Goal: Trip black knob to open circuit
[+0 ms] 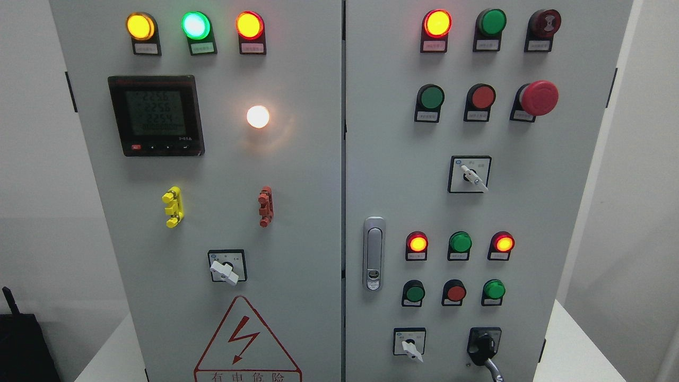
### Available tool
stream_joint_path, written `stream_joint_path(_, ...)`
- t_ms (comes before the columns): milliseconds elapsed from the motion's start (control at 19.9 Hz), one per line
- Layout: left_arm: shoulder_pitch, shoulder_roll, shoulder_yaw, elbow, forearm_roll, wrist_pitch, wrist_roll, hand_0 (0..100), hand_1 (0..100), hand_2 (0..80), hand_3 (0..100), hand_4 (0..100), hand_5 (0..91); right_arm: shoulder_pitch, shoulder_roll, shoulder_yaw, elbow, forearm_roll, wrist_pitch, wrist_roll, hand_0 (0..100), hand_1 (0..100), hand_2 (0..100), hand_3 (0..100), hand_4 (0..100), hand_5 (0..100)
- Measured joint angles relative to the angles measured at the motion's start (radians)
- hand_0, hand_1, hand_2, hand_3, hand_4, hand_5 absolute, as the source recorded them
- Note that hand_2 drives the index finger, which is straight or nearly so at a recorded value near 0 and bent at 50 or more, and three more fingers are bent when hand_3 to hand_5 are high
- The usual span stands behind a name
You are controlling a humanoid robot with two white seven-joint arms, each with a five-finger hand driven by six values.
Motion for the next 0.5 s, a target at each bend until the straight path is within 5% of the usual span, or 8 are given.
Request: stream_joint_path(502, 0.0, 0.0, 0.0, 0.0, 0.0, 0.0, 0.0, 12, 39, 0.0, 0, 0, 0.0, -0.001, 0.0, 0.001, 0.0, 0.0, 0.0, -0.001, 74, 65, 0, 84, 78, 78)
